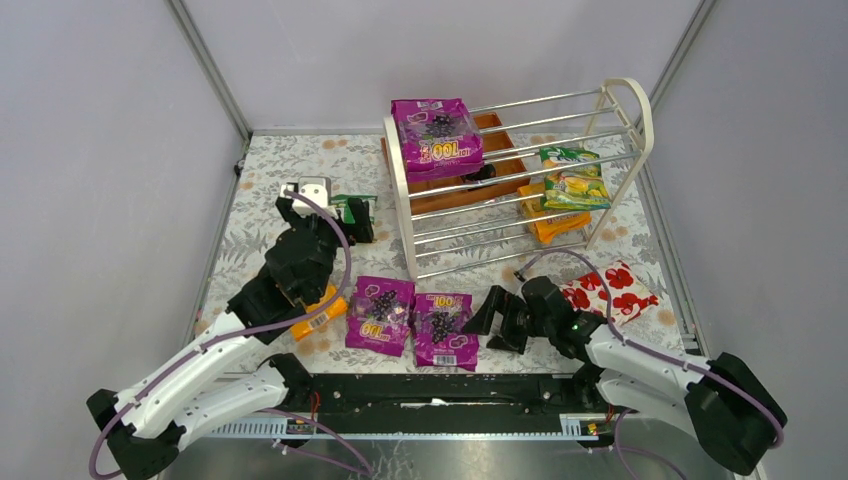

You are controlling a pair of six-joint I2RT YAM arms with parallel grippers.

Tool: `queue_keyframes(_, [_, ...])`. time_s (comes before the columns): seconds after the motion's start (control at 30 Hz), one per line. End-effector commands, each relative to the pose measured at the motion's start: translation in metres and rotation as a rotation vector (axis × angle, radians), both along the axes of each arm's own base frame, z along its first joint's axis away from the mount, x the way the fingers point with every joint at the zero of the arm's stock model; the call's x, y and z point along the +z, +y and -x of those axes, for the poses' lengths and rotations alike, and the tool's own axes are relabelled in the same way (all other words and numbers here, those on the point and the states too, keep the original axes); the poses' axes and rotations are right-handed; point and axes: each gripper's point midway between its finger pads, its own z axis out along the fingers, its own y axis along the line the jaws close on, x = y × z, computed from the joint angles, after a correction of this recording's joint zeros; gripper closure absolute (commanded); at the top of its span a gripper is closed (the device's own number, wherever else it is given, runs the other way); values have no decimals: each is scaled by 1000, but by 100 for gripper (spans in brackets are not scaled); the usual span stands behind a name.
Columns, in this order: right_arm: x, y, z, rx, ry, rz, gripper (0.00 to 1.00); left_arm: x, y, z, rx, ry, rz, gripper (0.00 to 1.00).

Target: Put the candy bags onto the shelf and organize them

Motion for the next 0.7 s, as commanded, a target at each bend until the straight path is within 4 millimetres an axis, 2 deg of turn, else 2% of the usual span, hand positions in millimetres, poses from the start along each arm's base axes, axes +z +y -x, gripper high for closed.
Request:
queue_keyframes(0.0, [11, 17, -24, -82, -65, -96, 1, 7, -4, -6, -12, -21, 30, 1])
queue_keyframes(0.17, [-4, 25, -32, -84, -115, -79, 5, 7, -2, -7, -12, -18, 41, 1])
queue_keyframes(0.3, [-15, 28, -39, -101, -154, -73, 19, 7, -2, -7, -12, -18, 43, 1])
queue_keyframes(0.37, [-13, 33, -43, -99, -213, -102, 25, 5, -2, -8, -14, -14, 40, 1])
queue_keyframes(0.5, [-12, 40, -48, -78, -326, -90, 30, 2, -4, -10, -15, -7, 31, 1])
queue_keyframes(0.67, [-11, 42, -52, -100, -370, -113, 40, 1, -4, -10, -16, -5, 29, 1])
